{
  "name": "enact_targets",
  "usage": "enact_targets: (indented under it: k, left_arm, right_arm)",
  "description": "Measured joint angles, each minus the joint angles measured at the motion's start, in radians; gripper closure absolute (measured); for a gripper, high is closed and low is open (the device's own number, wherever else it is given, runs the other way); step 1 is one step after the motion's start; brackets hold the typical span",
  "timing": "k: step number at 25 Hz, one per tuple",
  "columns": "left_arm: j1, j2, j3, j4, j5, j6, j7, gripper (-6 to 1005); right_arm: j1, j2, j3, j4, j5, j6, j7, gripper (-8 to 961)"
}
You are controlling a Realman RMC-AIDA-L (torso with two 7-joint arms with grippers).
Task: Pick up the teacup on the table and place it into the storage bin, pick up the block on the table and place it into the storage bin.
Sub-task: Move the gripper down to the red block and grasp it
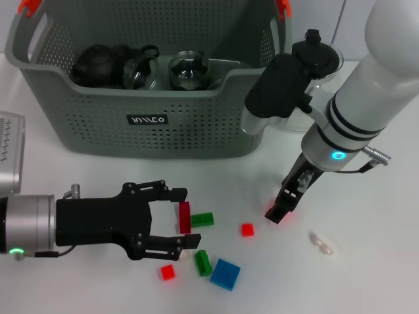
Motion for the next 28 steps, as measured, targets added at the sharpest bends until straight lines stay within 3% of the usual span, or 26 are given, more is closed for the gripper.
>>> enact_targets:
  k: [12, 17, 20, 28]
  left_arm:
    - [-0.001, 0.001, -0.002, -0.006, 0.000, -0.010, 0.000, 137]
    - [-0.001, 0.001, -0.003, -0.005, 0.000, -0.014, 0.000, 138]
    - [-0.001, 0.001, -0.003, -0.005, 0.000, -0.016, 0.000, 138]
    - [-0.001, 0.001, -0.004, -0.005, 0.002, -0.018, 0.000, 138]
  right_arm:
    - [0.016, 0.001, -0.032, 0.036, 0.022, 0.030, 0.002, 133]
    - [0.019, 0.001, -0.044, 0.042, 0.022, 0.033, 0.009, 243]
    - [0.020, 0.001, -0.056, 0.041, 0.022, 0.034, 0.016, 425]
    - [0.000, -0.005, -0.058, -0.050, 0.022, -0.013, 0.017, 501]
